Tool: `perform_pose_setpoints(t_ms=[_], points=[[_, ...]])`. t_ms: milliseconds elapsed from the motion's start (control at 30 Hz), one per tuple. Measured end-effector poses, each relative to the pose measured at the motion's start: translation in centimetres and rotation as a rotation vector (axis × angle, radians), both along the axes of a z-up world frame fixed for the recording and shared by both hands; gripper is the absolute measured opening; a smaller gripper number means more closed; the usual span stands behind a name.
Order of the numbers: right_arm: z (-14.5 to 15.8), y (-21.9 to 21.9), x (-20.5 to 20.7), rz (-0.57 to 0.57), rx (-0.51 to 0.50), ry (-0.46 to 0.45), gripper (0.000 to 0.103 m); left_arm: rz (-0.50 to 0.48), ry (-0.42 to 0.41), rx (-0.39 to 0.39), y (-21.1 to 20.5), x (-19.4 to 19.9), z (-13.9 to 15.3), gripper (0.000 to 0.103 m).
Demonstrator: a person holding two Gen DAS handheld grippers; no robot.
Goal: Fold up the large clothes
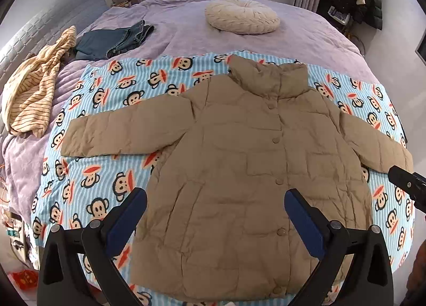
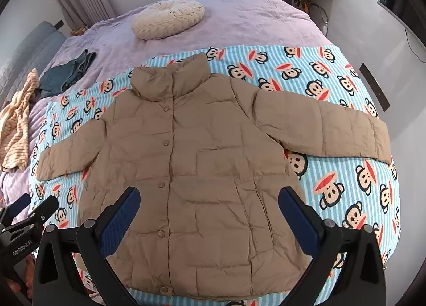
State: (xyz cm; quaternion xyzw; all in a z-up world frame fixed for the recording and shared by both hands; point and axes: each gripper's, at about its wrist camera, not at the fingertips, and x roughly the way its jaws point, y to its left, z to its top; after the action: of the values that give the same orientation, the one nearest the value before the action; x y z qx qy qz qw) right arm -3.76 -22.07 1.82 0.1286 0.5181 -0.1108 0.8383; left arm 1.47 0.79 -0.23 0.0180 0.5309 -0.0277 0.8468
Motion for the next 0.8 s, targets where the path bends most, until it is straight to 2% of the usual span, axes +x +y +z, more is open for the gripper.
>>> perform_pose_setpoints(t_ms=[800], points=[[-1.00,-0.92,0.40,-0.040,0.027,0.030,0.103,-0.005,0.021,0.008,-0.45,0.49,-0.75,0.103]])
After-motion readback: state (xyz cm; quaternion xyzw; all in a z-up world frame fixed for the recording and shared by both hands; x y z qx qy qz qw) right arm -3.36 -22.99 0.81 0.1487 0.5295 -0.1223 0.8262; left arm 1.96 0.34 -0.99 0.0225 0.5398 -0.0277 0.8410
